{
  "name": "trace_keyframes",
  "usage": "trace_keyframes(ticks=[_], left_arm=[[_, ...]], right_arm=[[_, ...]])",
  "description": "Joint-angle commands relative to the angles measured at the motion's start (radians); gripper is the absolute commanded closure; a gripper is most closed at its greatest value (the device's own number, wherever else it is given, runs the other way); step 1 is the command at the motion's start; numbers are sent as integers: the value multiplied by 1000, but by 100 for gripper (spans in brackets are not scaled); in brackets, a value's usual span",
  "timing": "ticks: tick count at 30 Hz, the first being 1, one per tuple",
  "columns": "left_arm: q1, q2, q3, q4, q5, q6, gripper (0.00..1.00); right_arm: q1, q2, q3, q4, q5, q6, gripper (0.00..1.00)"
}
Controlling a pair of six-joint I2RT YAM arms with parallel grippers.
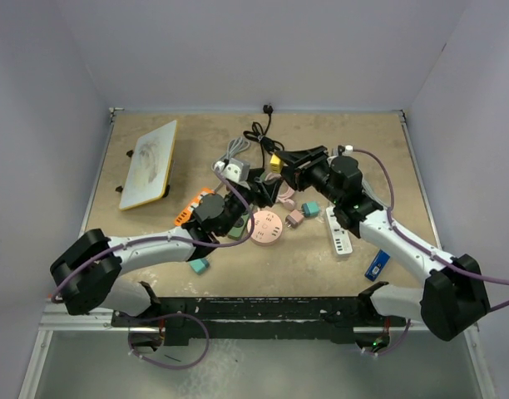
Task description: Insert the plug
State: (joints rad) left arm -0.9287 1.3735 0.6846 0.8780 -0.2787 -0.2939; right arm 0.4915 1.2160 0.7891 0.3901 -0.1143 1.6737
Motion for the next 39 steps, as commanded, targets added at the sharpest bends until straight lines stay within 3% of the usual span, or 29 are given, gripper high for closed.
trace_keyframes(ticks=[1,5,15,20,22,25,27,29,34,39], left_arm=[[-7,45,38,203,-77,39,40],[-9,104,37,280,-125,18,53],[-9,214,86,334,-141,2,53],[-8,228,119,335,-160,30,71],[-9,227,133,315,-149,46,89],[0,195,153,196,-126,49,99],[26,151,170,39,-75,14,100],[70,97,182,-107,32,-43,100],[196,-46,221,-438,429,-175,100],[235,-129,313,-740,608,-205,100]], right_arm=[[15,-10,44,7,44,17,58],[19,-21,29,3,60,24,58],[19,6,15,45,15,31,56],[19,7,4,43,1,23,54],[18,9,-2,38,-4,6,46],[0,-1,-11,10,-40,-63,23],[-25,-23,-23,0,-38,-188,13],[-73,-45,-42,40,-106,-352,9],[-236,-78,-69,140,-482,-696,7],[-243,-95,-11,119,-779,-980,8]])
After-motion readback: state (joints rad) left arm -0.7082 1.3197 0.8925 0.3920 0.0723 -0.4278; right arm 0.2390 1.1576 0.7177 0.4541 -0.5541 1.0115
